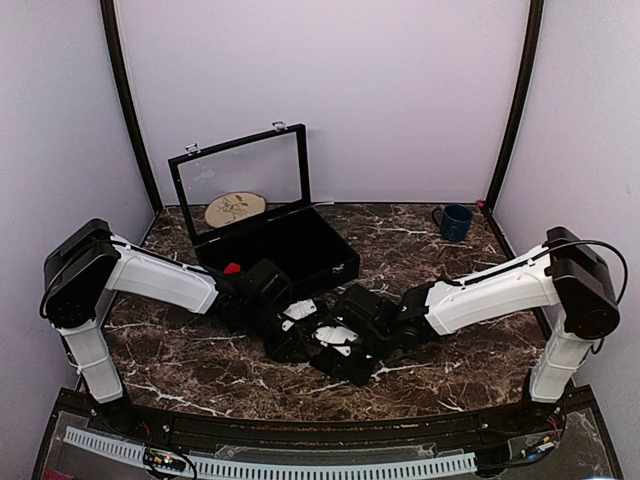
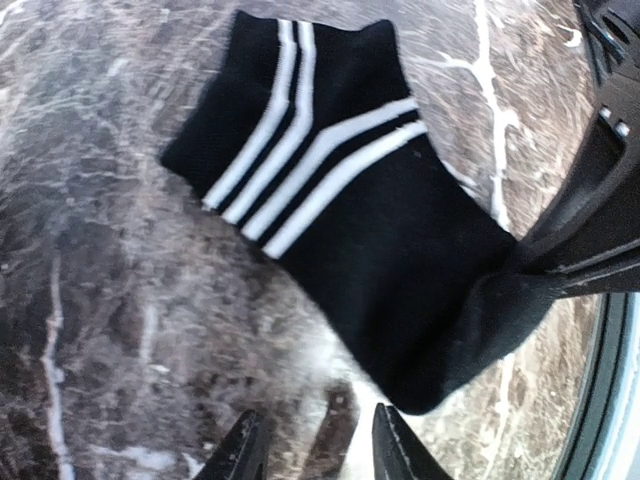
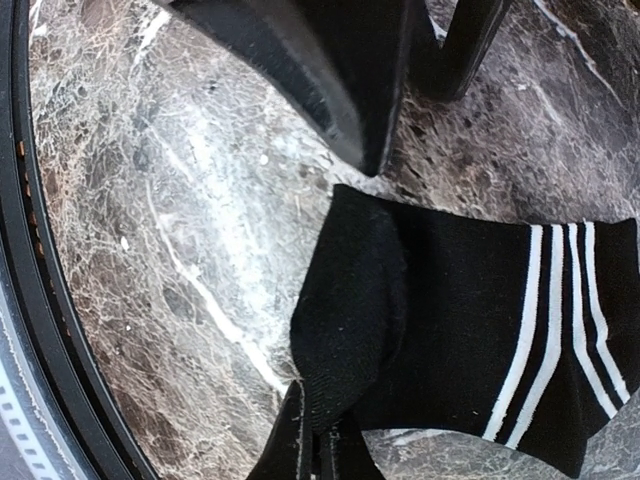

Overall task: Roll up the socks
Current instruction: Roll the sock at the center of the board.

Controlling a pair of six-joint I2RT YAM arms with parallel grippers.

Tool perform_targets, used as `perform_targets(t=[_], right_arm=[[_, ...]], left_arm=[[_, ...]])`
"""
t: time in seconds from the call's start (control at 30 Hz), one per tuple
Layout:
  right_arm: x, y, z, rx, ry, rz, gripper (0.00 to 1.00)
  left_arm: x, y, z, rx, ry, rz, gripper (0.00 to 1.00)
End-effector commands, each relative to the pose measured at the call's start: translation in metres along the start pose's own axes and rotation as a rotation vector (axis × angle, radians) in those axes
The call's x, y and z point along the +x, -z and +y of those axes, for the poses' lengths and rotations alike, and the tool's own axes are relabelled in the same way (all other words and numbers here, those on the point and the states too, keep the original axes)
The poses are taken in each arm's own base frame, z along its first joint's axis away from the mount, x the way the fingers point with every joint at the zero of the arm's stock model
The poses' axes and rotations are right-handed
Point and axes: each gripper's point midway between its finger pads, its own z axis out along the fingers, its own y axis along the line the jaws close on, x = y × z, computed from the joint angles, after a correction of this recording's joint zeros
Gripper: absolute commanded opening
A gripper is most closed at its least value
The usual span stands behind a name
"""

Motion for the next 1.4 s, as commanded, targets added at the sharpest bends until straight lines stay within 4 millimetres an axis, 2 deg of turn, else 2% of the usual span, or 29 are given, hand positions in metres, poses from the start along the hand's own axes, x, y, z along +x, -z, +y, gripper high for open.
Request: perform_targets(t=[0.0, 0.3, 0.5, 0.7, 0.87, 1.1, 1.37], right_arm=[[-0.006, 0.008, -0.002, -0.018, -0.035, -0.037, 0.00], [0.000, 0.009, -0.001, -0.062, -0.070, -0.025, 0.00], [0.002, 0.012, 0.005, -0.142, -0.117, -0.017, 0.00], [-0.003, 0.018, 0.016, -0.302, -0.222, -0.012, 0.00], [-0.010, 0.024, 0.022, -0.413, -0.290, 0.011, 0.00], [0.005, 0.019, 0.029, -0.503, -0.355, 0.090, 0.00], [0.014, 0.010, 0.040, -0.599, -0.409, 0.119, 0.00]], left_arm=[[0.018, 0.001, 0.016, -0.084, 0.056, 0.054, 0.39], [0.020, 0.018, 0.030, -0.187, 0.066, -0.002, 0.40], [0.018, 0.040, 0.034, -0.271, 0.046, -0.115, 0.40], [0.006, 0.060, 0.009, -0.292, -0.160, -0.273, 0.45], [0.001, 0.051, -0.012, -0.296, -0.349, -0.262, 0.46], [-0.019, 0.044, -0.028, -0.285, -0.505, -0.291, 0.46], [-0.028, 0.042, -0.052, -0.210, -0.623, -0.314, 0.47]])
